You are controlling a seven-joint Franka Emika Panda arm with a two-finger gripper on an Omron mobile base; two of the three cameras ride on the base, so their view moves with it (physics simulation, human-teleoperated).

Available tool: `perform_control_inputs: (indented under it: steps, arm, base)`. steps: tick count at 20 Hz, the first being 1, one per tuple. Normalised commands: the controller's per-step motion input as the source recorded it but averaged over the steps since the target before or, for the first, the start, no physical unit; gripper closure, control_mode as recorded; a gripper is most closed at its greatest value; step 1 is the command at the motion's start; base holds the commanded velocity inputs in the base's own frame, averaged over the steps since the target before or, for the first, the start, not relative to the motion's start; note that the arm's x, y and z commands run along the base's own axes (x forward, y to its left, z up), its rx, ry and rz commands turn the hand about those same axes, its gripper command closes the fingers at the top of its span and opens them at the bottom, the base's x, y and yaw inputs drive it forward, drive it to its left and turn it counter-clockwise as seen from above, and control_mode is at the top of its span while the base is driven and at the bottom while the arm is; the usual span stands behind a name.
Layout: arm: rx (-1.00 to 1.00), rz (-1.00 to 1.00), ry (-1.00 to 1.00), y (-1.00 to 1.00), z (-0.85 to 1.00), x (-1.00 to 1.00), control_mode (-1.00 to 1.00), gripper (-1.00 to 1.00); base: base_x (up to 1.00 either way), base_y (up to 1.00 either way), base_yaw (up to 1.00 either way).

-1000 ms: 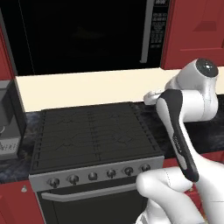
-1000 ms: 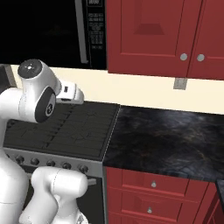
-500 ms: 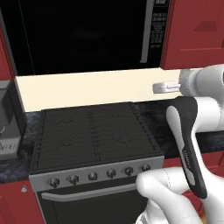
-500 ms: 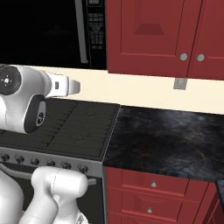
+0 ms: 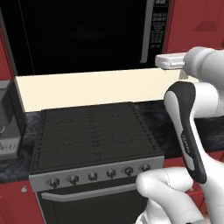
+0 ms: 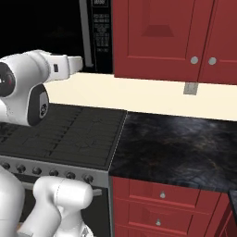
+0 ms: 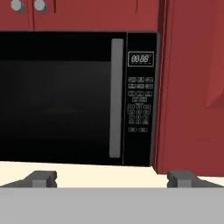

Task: The microwave is finished heating the steak and corn. Take the bowl containing the food and place it on the dining counter.

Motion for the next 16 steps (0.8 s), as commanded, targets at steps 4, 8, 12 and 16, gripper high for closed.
perform_control_inputs:
  steps: [4,8,12,16]
  arm:
    - [0.00,-0.02,-0.05,0.00,0.04,0.70,-1.00,-1.00]
    - [0.00,-0.02,-0.03,0.00,0.00,0.66,-1.00,-1.00]
    - [0.00,-0.02,-0.02,0.00,0.00,0.71,-1.00,-1.00]
    - [0.00,-0.01,0.00,-0.02,0.00,0.70,-1.00,-1.00]
  base:
    - [0.00,0.00,0.00]
    - [0.00,0.00,0.00]
    - [0.00,0.00,0.00]
    - [0.00,0.00,0.00]
